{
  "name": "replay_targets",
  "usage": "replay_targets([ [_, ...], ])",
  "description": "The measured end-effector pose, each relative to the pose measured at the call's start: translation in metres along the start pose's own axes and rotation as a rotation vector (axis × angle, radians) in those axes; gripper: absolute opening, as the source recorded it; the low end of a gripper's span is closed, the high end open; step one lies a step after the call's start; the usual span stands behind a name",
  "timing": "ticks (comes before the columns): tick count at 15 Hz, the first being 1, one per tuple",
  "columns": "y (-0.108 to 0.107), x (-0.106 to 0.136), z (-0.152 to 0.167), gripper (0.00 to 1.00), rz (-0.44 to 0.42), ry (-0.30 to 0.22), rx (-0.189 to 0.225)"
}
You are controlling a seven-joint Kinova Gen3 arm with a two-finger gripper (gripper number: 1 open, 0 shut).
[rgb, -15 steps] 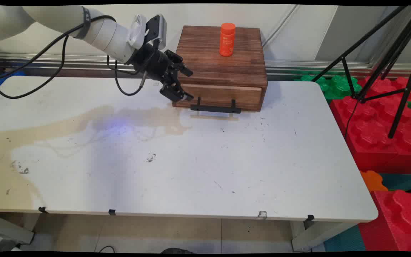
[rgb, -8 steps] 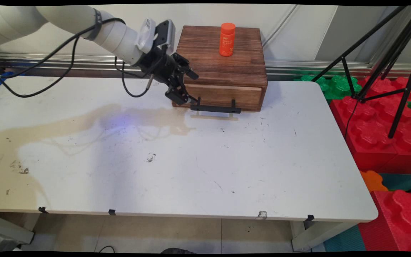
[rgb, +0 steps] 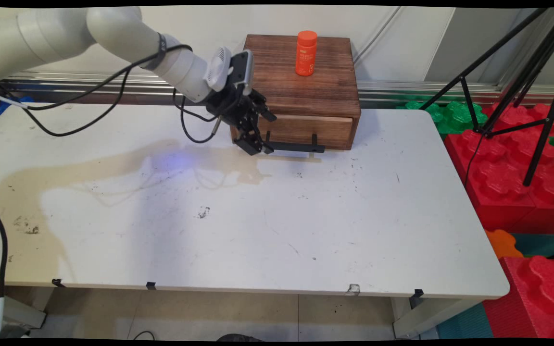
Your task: Open the drawer
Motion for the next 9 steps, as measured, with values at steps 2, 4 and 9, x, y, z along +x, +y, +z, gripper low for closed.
replay_targets([
  [2, 0.000, -0.001, 0.010, 1.00, 0.011, -0.013, -0.005],
  [4, 0.000, -0.001, 0.018, 1.00, 0.019, -0.026, -0.007],
  [9, 0.002, -0.004, 0.037, 1.00, 0.030, -0.058, -0.018],
])
